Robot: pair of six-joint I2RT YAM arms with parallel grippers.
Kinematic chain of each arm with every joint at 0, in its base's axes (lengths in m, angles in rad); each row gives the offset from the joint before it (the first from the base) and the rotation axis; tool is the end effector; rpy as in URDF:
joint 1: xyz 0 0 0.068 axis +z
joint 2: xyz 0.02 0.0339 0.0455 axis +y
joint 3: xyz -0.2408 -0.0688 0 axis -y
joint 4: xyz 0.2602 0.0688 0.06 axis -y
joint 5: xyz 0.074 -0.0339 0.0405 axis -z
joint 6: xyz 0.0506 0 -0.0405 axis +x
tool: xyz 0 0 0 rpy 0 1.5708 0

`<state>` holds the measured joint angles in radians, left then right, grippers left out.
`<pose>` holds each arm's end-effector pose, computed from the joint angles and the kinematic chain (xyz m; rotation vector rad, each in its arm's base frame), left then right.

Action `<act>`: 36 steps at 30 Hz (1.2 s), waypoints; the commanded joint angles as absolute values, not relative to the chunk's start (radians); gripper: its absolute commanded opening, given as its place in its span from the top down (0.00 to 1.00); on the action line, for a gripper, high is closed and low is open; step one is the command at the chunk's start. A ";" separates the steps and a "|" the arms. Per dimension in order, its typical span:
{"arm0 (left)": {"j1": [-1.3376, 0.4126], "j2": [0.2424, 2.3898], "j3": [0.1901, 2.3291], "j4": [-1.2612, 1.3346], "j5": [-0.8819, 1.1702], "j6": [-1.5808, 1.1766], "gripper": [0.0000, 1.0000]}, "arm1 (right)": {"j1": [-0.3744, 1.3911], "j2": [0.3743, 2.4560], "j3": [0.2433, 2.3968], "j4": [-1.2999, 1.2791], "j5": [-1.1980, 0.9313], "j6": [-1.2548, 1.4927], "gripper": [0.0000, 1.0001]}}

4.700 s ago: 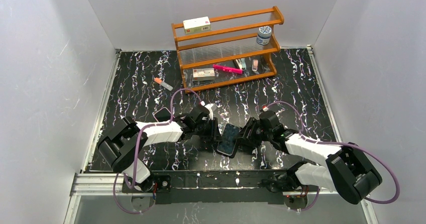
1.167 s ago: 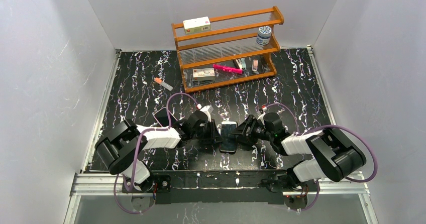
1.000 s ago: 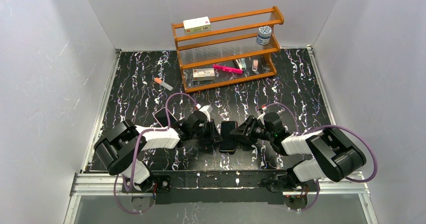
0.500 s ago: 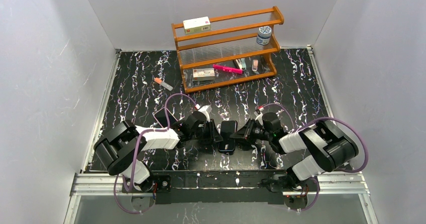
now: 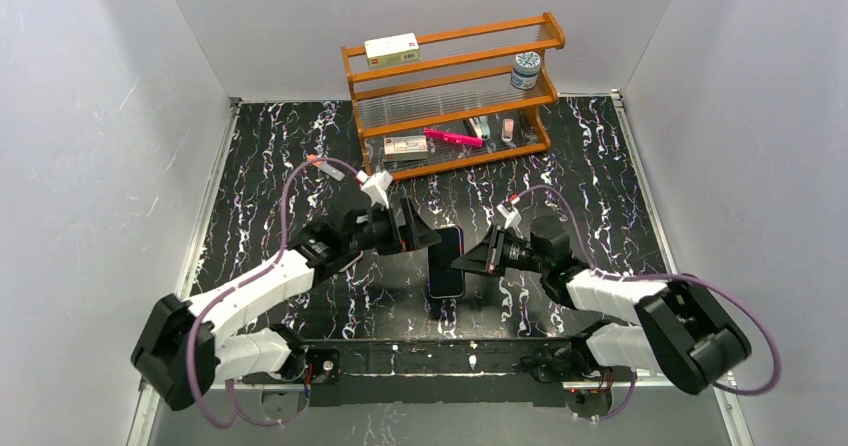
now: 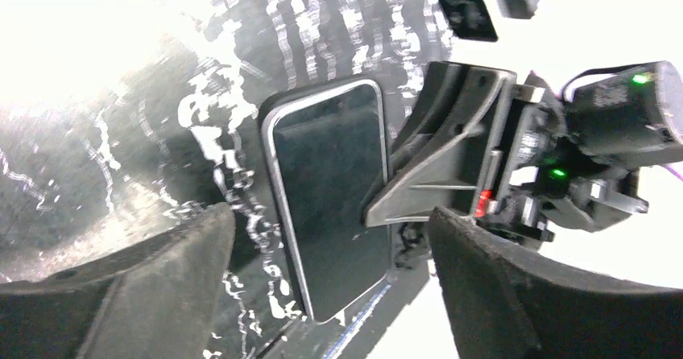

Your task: Put the phone into the phone case

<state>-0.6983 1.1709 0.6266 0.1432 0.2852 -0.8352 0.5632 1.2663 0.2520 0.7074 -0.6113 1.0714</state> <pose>0.2151 -0.1991 0.2040 0.0576 2.1876 -1.2260 0.1927 0.1560 0.1191 0.0595 2.1970 1.6056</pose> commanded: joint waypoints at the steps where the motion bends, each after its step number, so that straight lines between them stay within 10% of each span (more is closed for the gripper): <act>1: -0.683 1.062 0.758 -0.072 0.362 -0.761 0.04 | 0.565 1.142 0.349 0.804 -0.729 1.068 0.99; 21: -0.656 0.947 0.746 0.246 0.576 -0.946 0.05 | 0.564 1.131 0.307 1.416 -0.810 1.494 0.99; 30: -0.653 0.957 0.601 0.704 0.564 -1.206 0.26 | 0.566 1.086 0.270 1.485 -0.811 1.543 0.99; 36: -0.653 0.990 0.558 0.847 0.570 -1.303 0.62 | 0.566 1.067 0.251 1.475 -0.817 1.541 0.98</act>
<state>-0.6582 0.9825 0.5697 0.6762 0.5491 -1.2171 0.5632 1.0962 0.2577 1.3647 -0.8272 1.5211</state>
